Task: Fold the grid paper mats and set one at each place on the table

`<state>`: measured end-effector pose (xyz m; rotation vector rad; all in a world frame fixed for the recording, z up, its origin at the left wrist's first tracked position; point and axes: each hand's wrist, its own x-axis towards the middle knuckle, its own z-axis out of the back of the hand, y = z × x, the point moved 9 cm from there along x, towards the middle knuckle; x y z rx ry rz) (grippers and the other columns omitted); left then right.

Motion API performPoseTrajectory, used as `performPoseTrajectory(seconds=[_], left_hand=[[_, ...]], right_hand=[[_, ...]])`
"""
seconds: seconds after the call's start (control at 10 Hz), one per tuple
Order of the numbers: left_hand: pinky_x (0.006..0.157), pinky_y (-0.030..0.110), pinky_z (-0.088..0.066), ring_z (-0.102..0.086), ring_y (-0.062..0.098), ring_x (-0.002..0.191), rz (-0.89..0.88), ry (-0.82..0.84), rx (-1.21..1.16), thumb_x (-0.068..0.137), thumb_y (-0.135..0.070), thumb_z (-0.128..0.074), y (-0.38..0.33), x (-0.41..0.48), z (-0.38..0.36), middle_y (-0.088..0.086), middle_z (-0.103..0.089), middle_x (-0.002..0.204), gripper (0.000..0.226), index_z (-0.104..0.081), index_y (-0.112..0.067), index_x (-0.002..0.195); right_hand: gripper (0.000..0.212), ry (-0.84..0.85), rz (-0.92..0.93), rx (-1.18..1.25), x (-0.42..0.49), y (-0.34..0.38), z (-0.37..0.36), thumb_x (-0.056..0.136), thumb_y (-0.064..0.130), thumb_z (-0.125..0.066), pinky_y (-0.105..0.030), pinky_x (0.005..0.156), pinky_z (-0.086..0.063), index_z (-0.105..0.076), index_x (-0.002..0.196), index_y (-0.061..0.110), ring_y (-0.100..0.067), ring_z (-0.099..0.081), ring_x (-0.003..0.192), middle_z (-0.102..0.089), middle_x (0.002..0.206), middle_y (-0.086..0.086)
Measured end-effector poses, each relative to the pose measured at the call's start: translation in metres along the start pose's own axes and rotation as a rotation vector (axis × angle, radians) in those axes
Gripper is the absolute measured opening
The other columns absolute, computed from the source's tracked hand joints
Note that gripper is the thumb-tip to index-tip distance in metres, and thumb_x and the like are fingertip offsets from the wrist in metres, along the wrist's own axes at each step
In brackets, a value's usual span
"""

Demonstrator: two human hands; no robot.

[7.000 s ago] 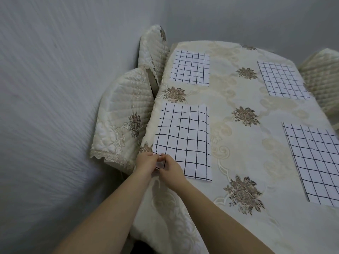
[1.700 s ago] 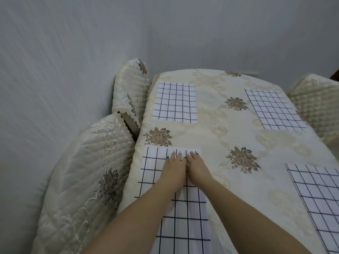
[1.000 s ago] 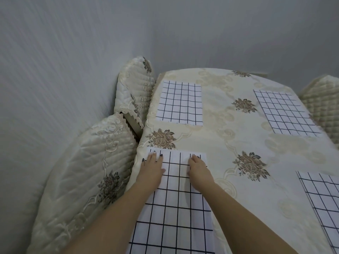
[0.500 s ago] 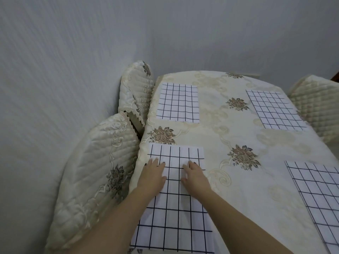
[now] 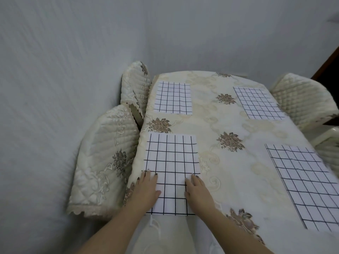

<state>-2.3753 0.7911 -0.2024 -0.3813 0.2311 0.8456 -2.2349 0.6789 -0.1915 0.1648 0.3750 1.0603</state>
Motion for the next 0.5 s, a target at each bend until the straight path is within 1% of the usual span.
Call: performPoseTrajectory(seconds=[0.1,0.2,0.3,0.4,0.5], left_hand=[[0.118,0.045,-0.015,-0.003,0.032,0.15,0.003,0.001,0.022,0.097,-0.042,-0.045,0.002,-0.015,-0.007,0.012,-0.005,0.162,0.065,-0.019,-0.019,0.152],[0.118,0.043,-0.018,-0.004,0.031,0.15,0.02,0.0,-0.01,0.096,-0.041,-0.047,0.004,-0.031,-0.015,0.011,-0.007,0.162,0.065,-0.021,-0.019,0.151],[0.118,0.043,-0.018,-0.002,0.028,0.15,0.05,-0.016,-0.072,0.096,-0.042,-0.046,0.001,-0.048,-0.016,0.008,-0.007,0.162,0.066,-0.018,-0.02,0.152],[0.119,0.037,-0.016,-0.007,0.023,0.15,0.057,-0.101,-0.231,0.098,-0.041,-0.043,-0.011,-0.058,-0.008,0.007,-0.013,0.162,0.064,-0.02,-0.018,0.153],[0.117,0.029,-0.017,-0.017,0.017,0.148,0.062,-0.156,-0.483,0.098,-0.038,-0.046,-0.03,-0.064,0.001,0.004,-0.023,0.159,0.061,-0.027,-0.016,0.151]], right_hand=[[0.047,-0.007,-0.018,0.022,-0.021,0.002,-0.004,0.097,0.02,-0.039,-0.033,0.115,-0.024,-0.034,0.143,0.017,-0.024,-0.012,0.147,-0.018,0.158,-0.007],[0.048,0.003,-0.045,0.059,-0.037,0.003,-0.013,0.096,0.022,-0.037,-0.033,0.115,-0.025,-0.032,0.144,0.02,-0.021,-0.01,0.148,-0.015,0.159,-0.004],[0.048,0.014,-0.065,0.106,-0.054,0.006,-0.013,0.097,0.022,-0.037,-0.031,0.115,-0.024,-0.03,0.145,0.021,-0.019,-0.008,0.148,-0.014,0.16,-0.004],[0.048,-0.059,-0.098,0.258,-0.063,0.003,-0.001,0.099,0.024,-0.04,-0.03,0.114,-0.025,-0.032,0.146,0.021,-0.018,-0.012,0.148,-0.016,0.159,-0.002],[0.047,-0.167,-0.185,0.46,-0.072,-0.007,0.022,0.098,0.026,-0.044,-0.026,0.112,-0.024,-0.038,0.144,0.018,-0.016,-0.024,0.144,-0.028,0.155,-0.002]])
